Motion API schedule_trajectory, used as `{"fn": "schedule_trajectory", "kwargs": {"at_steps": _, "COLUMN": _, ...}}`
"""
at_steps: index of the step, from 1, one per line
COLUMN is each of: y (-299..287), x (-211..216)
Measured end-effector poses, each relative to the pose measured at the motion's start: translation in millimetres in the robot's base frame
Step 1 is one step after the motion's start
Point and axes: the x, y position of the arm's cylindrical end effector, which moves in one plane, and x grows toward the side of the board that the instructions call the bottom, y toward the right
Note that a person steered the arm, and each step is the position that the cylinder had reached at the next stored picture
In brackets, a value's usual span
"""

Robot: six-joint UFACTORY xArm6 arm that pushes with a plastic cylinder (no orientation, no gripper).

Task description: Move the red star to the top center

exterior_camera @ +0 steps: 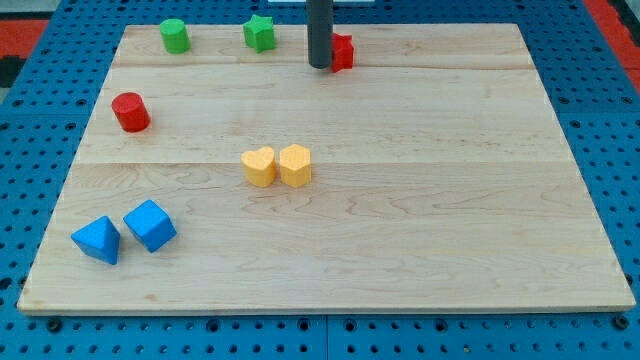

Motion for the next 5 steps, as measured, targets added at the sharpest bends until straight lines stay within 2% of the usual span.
{"fn": "schedule_trajectory", "kwargs": {"at_steps": 3, "y": 16, "x": 26}}
{"fn": "schedule_trajectory", "kwargs": {"at_steps": 5, "y": 21, "x": -8}}
